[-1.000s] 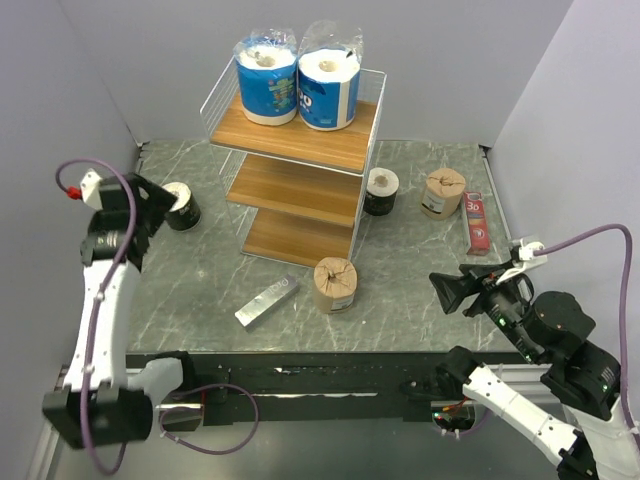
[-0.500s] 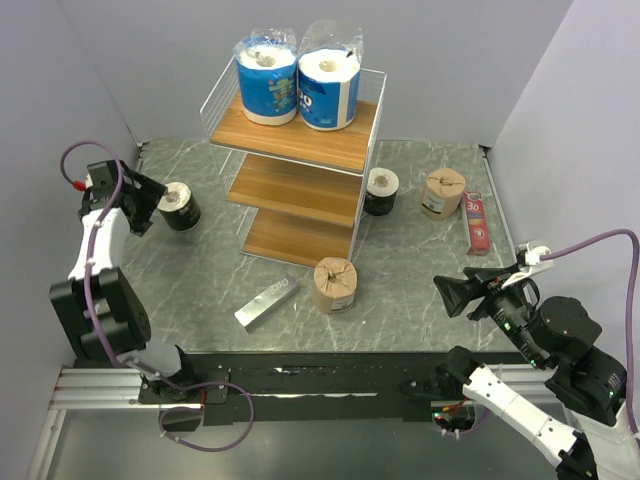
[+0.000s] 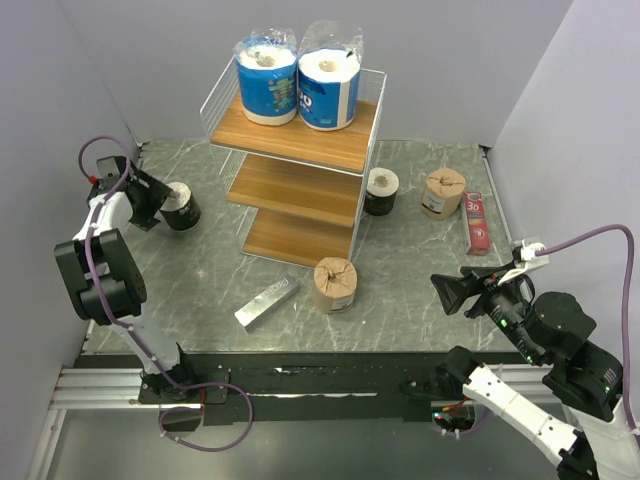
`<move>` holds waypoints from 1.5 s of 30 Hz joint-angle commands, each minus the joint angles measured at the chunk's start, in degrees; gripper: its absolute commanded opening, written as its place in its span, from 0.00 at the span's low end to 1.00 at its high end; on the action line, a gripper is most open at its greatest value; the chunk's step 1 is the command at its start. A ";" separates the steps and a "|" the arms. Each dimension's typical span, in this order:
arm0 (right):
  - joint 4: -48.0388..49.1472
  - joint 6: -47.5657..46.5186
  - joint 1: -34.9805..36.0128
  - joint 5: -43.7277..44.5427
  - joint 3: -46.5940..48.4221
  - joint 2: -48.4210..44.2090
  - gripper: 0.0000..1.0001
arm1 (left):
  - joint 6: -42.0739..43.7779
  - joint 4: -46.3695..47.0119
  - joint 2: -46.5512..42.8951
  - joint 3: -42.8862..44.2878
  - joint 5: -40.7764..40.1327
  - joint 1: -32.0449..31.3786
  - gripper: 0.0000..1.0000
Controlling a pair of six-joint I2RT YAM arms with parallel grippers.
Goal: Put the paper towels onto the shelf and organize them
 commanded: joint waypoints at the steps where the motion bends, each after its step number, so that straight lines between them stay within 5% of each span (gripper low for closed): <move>1: 1.82 0.70 0.34 0.60 0.89 1.19 0.80 | 1.19 0.95 0.64 1.58 -0.19 0.18 0.81; 26: 0.68 2.64 0.34 0.60 1.32 -0.39 0.79 | 6.90 -4.57 -2.52 -0.09 -4.40 -1.23 0.43; 35: -1.34 3.08 0.34 1.47 2.03 -2.23 0.79 | 10.24 -7.21 -17.01 -9.40 -4.41 -1.75 0.39; 45: -2.75 2.37 0.34 2.62 1.32 -3.64 0.79 | 12.09 -12.13 -44.94 -25.22 2.36 -4.48 0.38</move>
